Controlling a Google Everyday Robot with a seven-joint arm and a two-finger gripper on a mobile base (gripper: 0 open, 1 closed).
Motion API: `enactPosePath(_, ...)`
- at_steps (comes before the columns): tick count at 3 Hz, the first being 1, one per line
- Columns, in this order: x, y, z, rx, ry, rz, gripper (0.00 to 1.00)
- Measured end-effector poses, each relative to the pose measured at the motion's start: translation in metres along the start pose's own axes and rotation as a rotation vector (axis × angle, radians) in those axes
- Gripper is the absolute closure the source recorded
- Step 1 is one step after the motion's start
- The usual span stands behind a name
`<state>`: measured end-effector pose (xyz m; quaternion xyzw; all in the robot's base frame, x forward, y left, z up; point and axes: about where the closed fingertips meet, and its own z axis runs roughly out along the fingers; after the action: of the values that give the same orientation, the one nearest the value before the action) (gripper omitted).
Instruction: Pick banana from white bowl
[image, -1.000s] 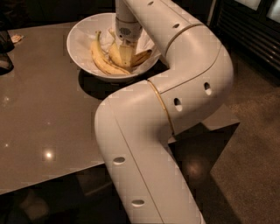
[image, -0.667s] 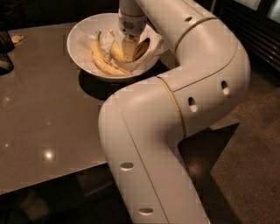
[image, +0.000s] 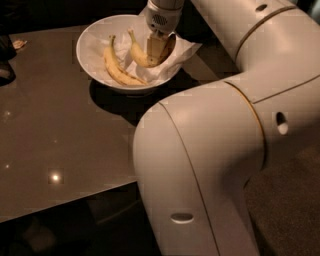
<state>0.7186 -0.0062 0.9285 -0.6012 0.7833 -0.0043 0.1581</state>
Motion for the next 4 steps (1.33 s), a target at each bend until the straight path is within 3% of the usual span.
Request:
enactPosePath(2, -0.002, 0.007, -0.011, -0.005, -0.017, -0.025, 1.0)
enactPosePath(4, -0.003, 0.037, -0.045, -0.053, -0.082, -0.119, 1.0)
